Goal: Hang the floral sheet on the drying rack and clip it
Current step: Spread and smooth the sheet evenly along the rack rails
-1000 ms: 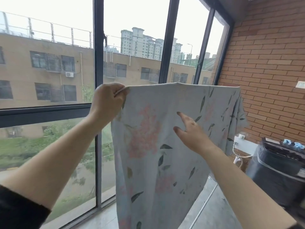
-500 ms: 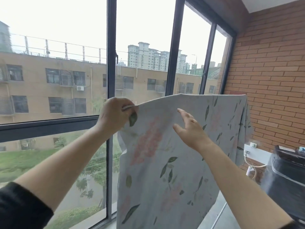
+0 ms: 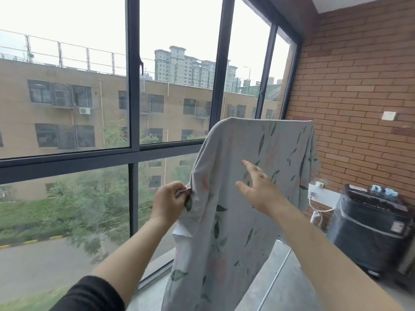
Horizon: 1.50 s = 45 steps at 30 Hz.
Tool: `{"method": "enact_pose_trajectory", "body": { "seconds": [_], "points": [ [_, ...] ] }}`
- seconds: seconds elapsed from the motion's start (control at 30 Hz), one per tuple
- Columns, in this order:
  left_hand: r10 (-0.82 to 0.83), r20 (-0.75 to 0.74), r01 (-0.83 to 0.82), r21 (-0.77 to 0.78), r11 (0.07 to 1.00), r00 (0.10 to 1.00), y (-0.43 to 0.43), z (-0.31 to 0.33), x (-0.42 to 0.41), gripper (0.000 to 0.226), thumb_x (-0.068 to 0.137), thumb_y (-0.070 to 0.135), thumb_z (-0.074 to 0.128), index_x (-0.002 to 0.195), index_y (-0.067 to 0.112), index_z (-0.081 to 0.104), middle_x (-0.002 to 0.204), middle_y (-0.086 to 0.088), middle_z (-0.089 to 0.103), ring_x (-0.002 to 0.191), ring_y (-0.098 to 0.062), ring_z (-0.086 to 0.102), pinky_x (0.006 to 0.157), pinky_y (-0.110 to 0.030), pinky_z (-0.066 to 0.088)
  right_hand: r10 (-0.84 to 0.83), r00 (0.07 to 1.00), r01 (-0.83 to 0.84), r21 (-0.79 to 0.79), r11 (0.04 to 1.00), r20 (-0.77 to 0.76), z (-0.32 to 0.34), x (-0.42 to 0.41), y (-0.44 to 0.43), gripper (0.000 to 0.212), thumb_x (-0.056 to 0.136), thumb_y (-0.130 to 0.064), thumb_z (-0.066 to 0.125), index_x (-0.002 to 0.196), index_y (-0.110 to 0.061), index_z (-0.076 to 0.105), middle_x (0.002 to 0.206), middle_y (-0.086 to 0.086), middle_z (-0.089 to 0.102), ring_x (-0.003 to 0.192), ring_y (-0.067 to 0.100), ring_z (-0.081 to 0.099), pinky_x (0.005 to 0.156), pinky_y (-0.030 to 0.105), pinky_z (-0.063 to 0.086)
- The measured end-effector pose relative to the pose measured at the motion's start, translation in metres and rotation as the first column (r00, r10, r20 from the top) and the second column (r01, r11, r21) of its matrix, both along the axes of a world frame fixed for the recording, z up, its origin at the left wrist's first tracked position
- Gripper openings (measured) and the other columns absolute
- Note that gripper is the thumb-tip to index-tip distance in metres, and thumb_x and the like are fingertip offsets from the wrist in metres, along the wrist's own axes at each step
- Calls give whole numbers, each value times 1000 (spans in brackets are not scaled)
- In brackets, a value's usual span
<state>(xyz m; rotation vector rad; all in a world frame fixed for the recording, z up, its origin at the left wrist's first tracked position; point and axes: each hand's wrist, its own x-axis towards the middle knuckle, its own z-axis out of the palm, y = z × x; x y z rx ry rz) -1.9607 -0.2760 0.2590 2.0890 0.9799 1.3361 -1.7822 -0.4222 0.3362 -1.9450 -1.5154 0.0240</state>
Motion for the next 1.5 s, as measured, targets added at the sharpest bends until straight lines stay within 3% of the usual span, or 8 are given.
{"method": "enact_pose_trajectory", "body": {
  "seconds": [0.27, 0.43, 0.57, 0.8, 1.0, 1.13, 1.33, 1.5],
  "points": [
    [45, -119, -44, 4, 999, 992, -2, -17, 4, 12, 83, 11, 63, 71, 8, 64, 68, -7, 64, 68, -28, 58, 57, -34, 41, -66, 998, 66, -81, 995, -1, -26, 13, -26, 61, 98, -30, 47, 151, -22, 17, 157, -3, 19, 143, 14, 19, 113, 31, 21],
    [252, -44, -236, 228, 944, 967, -23, 19, -2, 20, 86, 20, 64, 103, 10, 59, 97, -9, 60, 86, -28, 57, 73, -38, 46, -96, 995, 94, -50, 994, -39, -24, 29, -39, 59, 97, -29, 47, 150, -24, 20, 156, -3, 22, 141, 14, 24, 109, 30, 24],
    [140, -59, -107, 382, 918, 988, -63, 39, 10, 18, 82, 20, 68, 96, 13, 59, 91, 0, 56, 78, -21, 56, 74, -37, 48, -85, 996, 84, -49, 995, -35, -21, 43, -49, 59, 97, -31, 46, 150, -24, 20, 155, -2, 23, 141, 16, 24, 109, 33, 26],
    [-71, -108, 94, 219, 971, 992, -128, 36, 79, 15, 83, 21, 68, 94, 17, 60, 88, 6, 57, 72, -9, 59, 70, -27, 51, -104, 989, 103, -9, 995, -108, -30, 100, -101, 54, 95, -31, 49, 146, -24, 30, 142, 0, 44, 127, 17, 44, 103, 36, 39],
    [-224, -153, 244, 132, 961, 963, -184, 27, 172, 13, 86, 21, 65, 98, 18, 62, 92, 5, 60, 74, -9, 62, 74, -27, 53, -155, 971, 162, 20, 987, -183, -48, 171, -172, 32, 95, -27, 52, 126, -22, 55, 105, -9, 62, 100, 8, 59, 77, 17, 40],
    [-342, -141, 352, 54, 934, 929, -219, 18, 231, 12, 86, 19, 65, 97, 17, 63, 90, 5, 63, 74, -6, 62, 70, -18, 51, -200, 957, 214, 45, 976, -210, -52, 214, -210, 25, 94, -24, 53, 117, -22, 62, 106, -8, 65, 94, 2, 58, 70, 4, 37],
    [-420, -109, 420, -22, 907, 901, -233, 15, 295, 9, 84, 21, 67, 88, 26, 61, 78, 16, 60, 63, 3, 57, 58, -9, 41, -259, 935, 294, 118, 949, -242, -56, 264, -237, 21, 95, -28, 54, 114, -28, 62, 98, -23, 59, 89, -10, 55, 72, 8, 40],
    [-472, -98, 472, -33, 881, 876, -221, 15, 345, 7, 85, 18, 66, 86, 24, 62, 77, 18, 60, 63, 2, 57, 58, -5, 41, -295, 909, 347, 144, 927, -296, -62, 308, -233, 21, 94, -28, 55, 111, -25, 66, 100, -16, 68, 94, -4, 60, 73, 7, 41]
  ]
}}
